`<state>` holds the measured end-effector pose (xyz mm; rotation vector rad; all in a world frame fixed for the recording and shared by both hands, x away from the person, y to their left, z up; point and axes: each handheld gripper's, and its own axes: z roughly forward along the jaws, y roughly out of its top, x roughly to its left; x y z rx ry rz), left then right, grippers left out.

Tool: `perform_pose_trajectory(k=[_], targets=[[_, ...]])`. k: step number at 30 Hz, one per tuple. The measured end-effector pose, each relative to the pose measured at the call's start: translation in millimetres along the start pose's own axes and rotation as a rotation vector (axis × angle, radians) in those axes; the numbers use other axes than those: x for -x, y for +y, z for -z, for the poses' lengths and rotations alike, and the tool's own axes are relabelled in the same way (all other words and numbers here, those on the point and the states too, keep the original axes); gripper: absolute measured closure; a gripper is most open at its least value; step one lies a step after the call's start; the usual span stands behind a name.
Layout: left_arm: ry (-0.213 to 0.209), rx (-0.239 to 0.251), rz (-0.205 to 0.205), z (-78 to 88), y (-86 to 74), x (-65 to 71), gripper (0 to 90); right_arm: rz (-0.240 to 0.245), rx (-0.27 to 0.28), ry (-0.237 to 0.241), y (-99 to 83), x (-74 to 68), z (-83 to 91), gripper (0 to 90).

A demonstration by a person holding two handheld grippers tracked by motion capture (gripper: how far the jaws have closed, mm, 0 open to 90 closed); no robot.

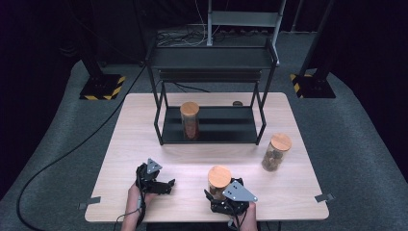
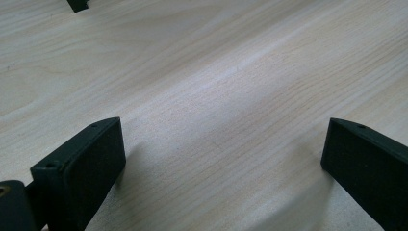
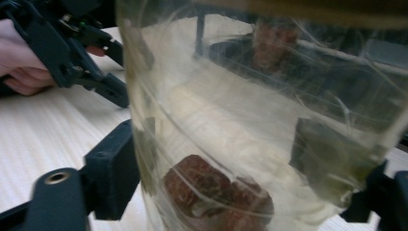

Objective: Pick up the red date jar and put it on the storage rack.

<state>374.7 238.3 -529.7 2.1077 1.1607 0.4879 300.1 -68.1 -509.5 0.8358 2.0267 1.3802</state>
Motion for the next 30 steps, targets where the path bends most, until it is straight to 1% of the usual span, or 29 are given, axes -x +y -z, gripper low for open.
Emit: perform_pose_trajectory(k=[1,3,8,13,15,18,21,26,30], targets=[[0.0,0.0,0.0,0.0,0.0,0.0,0.9,0.004,-0.003,-0.015,-0.3,-0.9,-0.2,21.7],[-0.001,0.0,-0.001,0.0,0.0,0.0,0.8,-0.004,-0.003,-0.019,0.3,-1.3,0.0,22.3],[-0.001,0.0,-0.001,0.0,0.0,0.0,0.8,-0.012,0.002,-0.016,0.2,-1.2,0.3,23.0],[-0.002,-0.001,-0.003,0.1,0.0,0.1,0.9,-0.012,0.007,-0.03,-0.2,-1.8,1.9,23.2],[-0.009,0.0,-0.009,0.0,0.0,0.5,0.9,-0.017,0.01,-0.037,-0.2,-1.4,3.0,23.2],[-0.009,-0.001,-0.012,0.0,0.1,0.6,0.7,-0.025,0.018,-0.035,0.3,0.0,4.4,23.3],[-0.009,-0.001,-0.011,0.0,0.0,0.7,0.7,-0.018,0.014,-0.038,2.6,1.3,5.0,23.4],[-0.008,-0.001,-0.01,-0.1,0.1,0.7,0.4,-0.012,0.029,-0.041,9.9,5.2,8.0,23.4],[-0.01,-0.003,-0.012,-0.1,0.1,0.4,0.4,-0.026,0.04,-0.036,13.1,8.1,9.5,23.4]])
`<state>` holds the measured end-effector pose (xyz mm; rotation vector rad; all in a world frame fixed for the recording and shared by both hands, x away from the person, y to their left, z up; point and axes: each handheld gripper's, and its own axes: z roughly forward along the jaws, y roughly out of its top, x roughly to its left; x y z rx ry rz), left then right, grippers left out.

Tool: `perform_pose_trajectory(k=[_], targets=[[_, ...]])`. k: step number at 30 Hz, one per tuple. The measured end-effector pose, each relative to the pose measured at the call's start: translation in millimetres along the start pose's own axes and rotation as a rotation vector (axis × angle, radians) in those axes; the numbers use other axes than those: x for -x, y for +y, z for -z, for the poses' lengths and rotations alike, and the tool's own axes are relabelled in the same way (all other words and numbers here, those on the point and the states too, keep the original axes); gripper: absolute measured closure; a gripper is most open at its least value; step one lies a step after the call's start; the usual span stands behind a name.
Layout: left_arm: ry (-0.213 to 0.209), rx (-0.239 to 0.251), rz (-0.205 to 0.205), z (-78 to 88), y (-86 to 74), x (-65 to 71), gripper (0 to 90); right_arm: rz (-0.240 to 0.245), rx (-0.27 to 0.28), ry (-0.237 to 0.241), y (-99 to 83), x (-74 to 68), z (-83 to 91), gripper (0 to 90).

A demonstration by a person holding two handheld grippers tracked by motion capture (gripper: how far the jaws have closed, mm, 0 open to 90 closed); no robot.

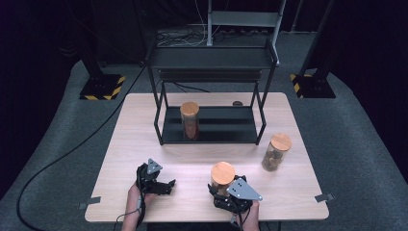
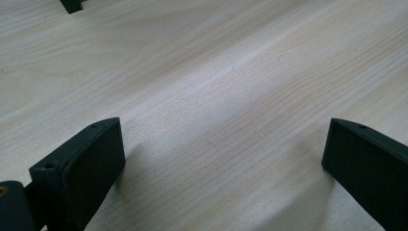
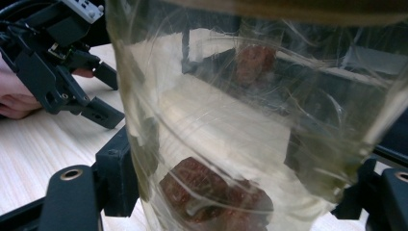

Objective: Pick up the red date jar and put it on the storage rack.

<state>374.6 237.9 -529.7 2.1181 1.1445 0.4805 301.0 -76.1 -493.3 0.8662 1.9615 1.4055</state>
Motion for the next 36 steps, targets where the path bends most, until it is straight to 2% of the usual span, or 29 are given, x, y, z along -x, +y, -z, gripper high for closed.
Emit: perform_pose_trajectory(k=[11,16,36], targets=[[0.0,0.0,0.0,-0.1,0.0,0.1,0.2,0.02,0.006,-0.02,9.4,9.2,-0.9,23.5],[0.0,0.001,0.001,-0.1,0.0,0.2,0.2,0.015,0.011,-0.031,10.3,14.1,-3.5,23.5],[-0.005,0.001,-0.001,-0.1,0.0,0.1,0.3,0.011,0.005,-0.024,15.2,26.3,-14.1,23.7]])
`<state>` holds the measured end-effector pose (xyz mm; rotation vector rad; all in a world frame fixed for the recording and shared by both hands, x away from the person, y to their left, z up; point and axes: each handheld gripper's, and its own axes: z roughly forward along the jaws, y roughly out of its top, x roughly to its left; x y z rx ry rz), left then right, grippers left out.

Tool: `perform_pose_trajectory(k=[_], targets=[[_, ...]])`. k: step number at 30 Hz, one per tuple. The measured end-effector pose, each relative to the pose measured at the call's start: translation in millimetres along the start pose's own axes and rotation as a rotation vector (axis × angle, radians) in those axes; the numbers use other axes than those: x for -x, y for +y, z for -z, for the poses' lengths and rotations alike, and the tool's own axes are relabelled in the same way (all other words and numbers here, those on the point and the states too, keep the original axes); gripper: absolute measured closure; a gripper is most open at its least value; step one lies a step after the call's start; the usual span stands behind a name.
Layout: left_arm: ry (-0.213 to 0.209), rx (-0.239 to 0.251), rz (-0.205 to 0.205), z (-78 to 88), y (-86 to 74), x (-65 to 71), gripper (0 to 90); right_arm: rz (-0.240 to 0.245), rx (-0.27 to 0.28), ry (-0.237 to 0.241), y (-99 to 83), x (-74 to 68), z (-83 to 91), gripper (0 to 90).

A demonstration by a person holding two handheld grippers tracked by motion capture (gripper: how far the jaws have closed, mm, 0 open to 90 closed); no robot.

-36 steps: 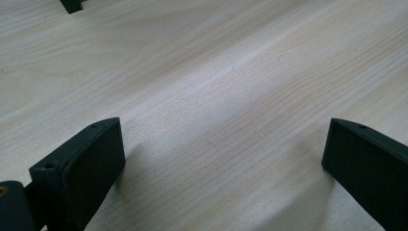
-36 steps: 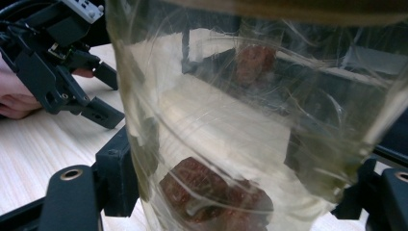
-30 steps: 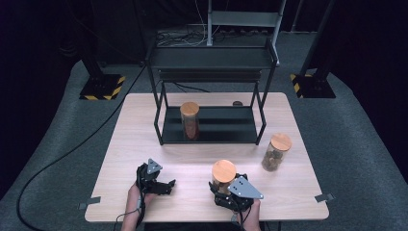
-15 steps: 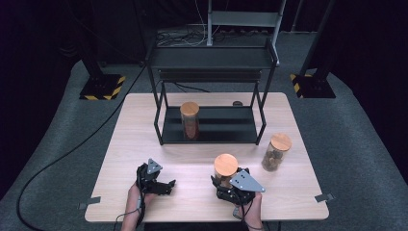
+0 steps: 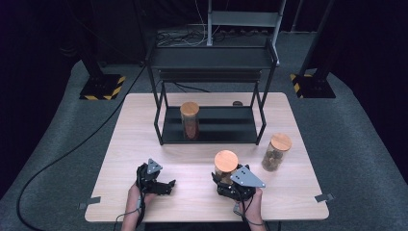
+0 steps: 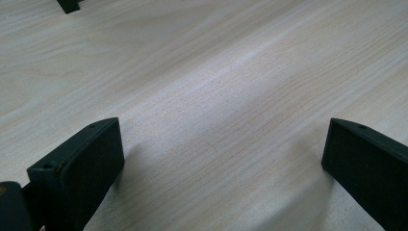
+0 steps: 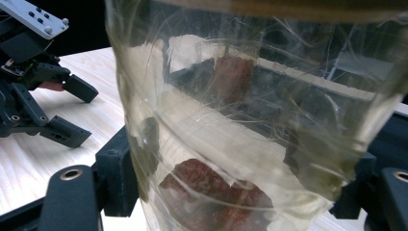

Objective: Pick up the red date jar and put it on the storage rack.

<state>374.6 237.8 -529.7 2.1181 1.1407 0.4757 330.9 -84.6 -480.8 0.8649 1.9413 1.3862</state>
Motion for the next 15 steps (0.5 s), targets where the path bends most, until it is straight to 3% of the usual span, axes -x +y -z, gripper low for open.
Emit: perform_pose_trajectory(k=[15], targets=[[-0.002,0.001,0.001,0.0,-0.1,-0.2,0.5,-0.007,-0.002,-0.001,2.5,4.3,-12.4,23.7]])
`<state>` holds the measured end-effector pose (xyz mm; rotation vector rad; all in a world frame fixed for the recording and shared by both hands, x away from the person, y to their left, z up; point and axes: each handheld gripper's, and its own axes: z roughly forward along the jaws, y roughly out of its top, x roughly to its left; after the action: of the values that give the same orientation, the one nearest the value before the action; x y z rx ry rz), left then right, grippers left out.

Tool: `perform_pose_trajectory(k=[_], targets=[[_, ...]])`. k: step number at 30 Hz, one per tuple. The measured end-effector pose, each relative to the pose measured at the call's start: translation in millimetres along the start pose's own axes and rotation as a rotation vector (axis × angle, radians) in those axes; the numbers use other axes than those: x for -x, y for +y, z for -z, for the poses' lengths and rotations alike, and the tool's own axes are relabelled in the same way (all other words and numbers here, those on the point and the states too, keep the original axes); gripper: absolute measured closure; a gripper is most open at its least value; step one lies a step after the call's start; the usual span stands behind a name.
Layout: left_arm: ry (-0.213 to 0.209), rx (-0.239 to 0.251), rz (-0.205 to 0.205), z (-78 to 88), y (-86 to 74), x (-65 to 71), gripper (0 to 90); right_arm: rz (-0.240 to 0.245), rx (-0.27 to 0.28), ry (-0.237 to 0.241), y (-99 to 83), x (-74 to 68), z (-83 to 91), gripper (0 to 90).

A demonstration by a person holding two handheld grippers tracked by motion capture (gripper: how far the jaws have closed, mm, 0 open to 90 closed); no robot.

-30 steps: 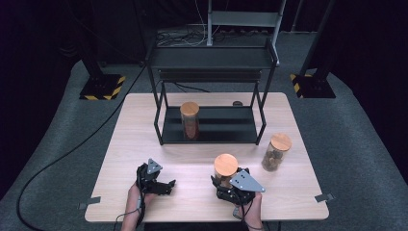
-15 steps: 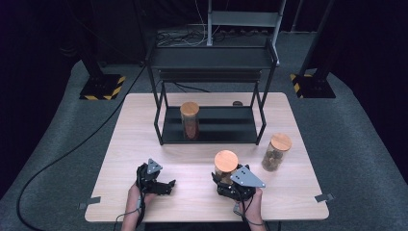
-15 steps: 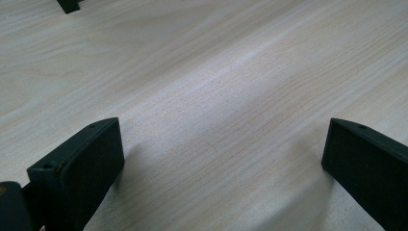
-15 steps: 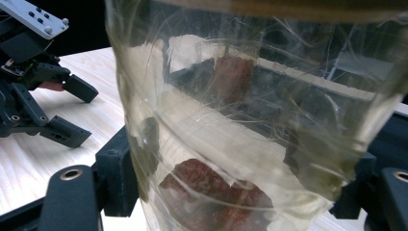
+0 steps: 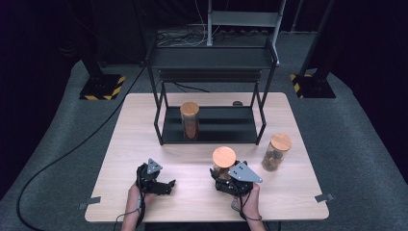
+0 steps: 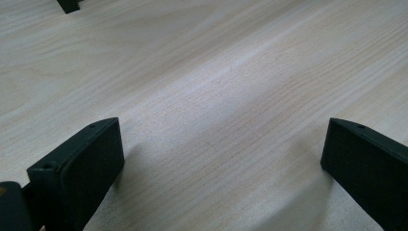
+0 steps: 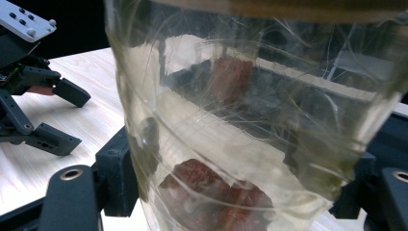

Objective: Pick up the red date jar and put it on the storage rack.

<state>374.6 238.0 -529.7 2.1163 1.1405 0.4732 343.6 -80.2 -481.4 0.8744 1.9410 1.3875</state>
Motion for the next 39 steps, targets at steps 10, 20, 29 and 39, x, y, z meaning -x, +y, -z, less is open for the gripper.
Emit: perform_pose_trajectory(k=[10,20,29,39], targets=[[0.0,-0.001,-0.001,0.1,0.0,-0.1,0.5,-0.007,0.006,-0.01,3.6,5.5,-1.4,23.8],[0.0,0.0,0.0,0.0,0.0,0.0,0.5,-0.008,0.013,-0.012,7.9,7.8,-6.8,23.8],[0.001,-0.002,-0.003,0.2,0.0,-0.2,0.6,-0.006,0.015,-0.016,10.5,8.8,-11.0,23.8],[0.001,0.0,-0.001,0.1,0.0,-0.2,0.7,-0.008,0.011,-0.025,12.7,13.7,-14.8,23.9]])
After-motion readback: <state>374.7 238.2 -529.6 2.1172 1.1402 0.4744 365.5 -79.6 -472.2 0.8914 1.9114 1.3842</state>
